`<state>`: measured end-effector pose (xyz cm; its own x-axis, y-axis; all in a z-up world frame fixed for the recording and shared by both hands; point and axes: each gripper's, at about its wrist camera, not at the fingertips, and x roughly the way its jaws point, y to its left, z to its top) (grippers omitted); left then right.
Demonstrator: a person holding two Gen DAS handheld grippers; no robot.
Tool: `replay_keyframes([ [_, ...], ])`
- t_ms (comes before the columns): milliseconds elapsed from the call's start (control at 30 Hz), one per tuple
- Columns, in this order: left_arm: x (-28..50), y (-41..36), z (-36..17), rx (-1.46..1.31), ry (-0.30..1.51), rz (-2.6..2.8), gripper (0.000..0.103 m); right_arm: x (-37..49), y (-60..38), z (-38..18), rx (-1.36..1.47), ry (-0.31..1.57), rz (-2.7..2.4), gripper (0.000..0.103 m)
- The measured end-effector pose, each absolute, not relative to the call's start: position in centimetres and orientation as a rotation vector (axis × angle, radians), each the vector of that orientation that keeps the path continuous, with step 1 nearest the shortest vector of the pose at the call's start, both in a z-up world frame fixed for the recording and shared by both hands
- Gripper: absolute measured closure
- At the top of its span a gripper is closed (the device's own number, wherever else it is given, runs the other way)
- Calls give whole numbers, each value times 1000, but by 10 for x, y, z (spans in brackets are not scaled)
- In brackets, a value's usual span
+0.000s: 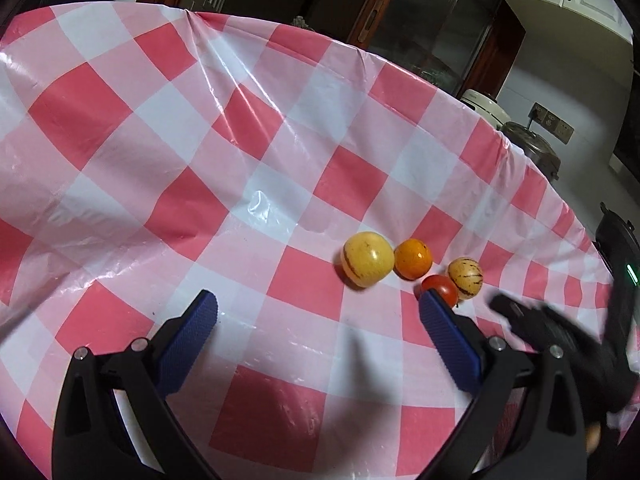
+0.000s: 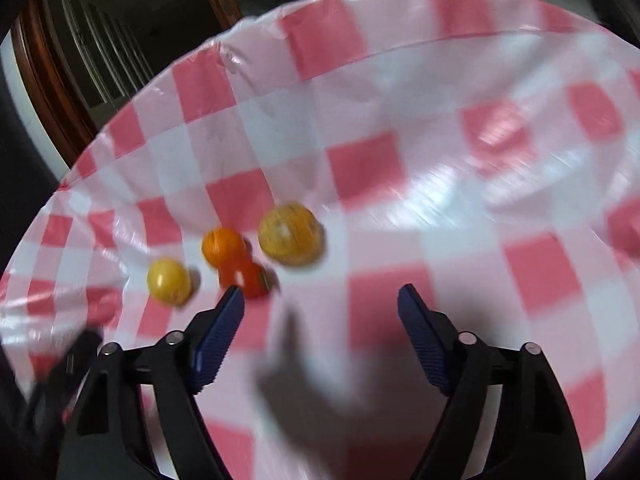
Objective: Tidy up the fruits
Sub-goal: 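Grasp the striped pepino melon with the right tool while the left tool grasps a yellow tomato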
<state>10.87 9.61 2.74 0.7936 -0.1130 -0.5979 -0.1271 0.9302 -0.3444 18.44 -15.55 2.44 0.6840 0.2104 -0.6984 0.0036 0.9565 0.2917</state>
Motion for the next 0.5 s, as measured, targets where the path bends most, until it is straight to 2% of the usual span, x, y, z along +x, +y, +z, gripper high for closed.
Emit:
replay_keyframes([
  [167,110,93,26,-370,662,14,2,233,-132,18,235,872,100,38],
  [300,111,92,25,-372,667,13,2,246,-121,9,179,909,43,49],
  [500,111,90,24,-365,669,15,2,248,-113,7,111,881,2,50],
])
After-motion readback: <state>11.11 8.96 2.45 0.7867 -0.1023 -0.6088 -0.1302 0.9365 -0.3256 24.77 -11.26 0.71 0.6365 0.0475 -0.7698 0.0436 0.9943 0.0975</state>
